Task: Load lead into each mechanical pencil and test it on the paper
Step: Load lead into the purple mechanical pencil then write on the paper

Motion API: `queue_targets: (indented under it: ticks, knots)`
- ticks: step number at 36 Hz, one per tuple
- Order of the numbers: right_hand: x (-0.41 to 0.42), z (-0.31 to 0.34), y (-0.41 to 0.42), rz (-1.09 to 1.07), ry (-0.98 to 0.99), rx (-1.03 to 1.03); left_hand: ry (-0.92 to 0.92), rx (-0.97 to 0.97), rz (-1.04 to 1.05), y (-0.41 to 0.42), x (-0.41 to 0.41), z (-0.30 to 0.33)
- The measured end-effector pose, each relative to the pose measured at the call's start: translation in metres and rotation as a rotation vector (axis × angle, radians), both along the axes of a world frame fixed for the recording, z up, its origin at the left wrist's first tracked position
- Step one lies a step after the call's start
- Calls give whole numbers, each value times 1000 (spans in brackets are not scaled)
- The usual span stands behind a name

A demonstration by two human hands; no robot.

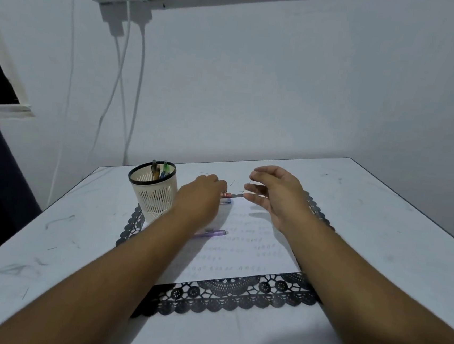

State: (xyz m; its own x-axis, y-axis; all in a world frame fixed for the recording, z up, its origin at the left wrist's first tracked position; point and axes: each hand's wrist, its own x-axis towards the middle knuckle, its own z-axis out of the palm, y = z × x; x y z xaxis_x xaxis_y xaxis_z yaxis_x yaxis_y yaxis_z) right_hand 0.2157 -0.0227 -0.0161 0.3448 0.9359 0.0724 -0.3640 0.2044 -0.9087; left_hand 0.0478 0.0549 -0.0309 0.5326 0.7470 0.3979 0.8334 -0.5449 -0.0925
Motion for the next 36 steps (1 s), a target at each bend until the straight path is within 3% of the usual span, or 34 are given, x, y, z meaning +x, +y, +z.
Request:
queue_targets:
  ticks: [5,9,36]
  knots:
    - [0,-7,0,-14,-71,-14,-123,-210,-221,-26,-32,13]
    - [-4,-8,3,-18,-160,-21,-110,-328,-235,-41,-57,10]
    - [-24,-22,0,5,-317,-27,-219,-410,-144,-37,-73,-17]
